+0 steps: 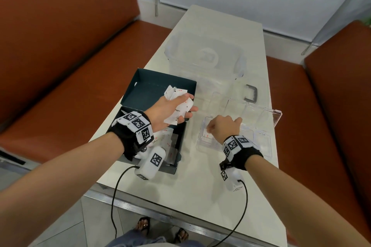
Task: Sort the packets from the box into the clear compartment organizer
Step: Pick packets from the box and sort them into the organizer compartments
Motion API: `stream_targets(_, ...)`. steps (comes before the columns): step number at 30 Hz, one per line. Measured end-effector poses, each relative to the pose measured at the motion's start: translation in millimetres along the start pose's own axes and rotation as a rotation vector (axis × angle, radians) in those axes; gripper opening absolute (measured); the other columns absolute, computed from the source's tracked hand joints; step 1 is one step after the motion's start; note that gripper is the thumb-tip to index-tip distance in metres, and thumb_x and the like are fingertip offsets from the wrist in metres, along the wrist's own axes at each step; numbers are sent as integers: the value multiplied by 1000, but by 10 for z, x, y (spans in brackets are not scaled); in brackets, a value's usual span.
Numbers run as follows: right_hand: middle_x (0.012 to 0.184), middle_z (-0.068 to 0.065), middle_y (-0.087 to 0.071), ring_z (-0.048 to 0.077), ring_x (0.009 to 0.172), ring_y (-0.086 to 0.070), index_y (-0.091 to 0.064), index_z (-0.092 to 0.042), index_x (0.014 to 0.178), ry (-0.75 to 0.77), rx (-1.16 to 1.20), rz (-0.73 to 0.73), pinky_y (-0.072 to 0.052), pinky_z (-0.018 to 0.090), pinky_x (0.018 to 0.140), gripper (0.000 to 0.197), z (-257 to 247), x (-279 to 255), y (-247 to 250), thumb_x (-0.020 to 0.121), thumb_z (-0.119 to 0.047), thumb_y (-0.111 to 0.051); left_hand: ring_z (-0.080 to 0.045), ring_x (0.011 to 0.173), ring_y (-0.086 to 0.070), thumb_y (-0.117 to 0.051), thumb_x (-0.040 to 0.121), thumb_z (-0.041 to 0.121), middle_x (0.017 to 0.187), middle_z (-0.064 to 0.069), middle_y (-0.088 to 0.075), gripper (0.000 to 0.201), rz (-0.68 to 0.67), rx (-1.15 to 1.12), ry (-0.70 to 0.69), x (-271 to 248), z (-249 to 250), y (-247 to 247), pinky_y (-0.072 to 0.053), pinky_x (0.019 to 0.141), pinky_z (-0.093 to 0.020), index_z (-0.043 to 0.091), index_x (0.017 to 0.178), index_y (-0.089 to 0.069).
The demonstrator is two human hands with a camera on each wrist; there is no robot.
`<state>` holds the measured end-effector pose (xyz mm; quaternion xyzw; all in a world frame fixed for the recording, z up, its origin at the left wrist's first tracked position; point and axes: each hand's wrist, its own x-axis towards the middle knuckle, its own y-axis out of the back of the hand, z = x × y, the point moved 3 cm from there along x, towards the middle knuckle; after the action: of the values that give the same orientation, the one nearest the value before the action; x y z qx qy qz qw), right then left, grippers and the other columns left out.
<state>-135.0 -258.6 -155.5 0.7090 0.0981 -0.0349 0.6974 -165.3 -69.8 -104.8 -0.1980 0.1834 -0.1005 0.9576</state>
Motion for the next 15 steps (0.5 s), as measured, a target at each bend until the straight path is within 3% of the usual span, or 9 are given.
stream_targets(8,95,-6,-67,19,103,-50,-67,-33,107,88,-289,-16,-24,43,94,21,-8,78,-79,86,-37,-64,-18,65,-64,-54,99,30,97,-17,-72,21,4,-1,-2,-9,1,46,-48,46,-20,14,112,-58)
stream_targets(15,101,-8,-67,20,108,-48,-64,-32,110,108,-321,-35,-23,45,98,26,-23,74,-86,86,-42,-64,-18,66,-63,-54,99,29,95,-15,-72,21,8,-9,17,-8,3,37,-49,47,-20,14,113,-58)
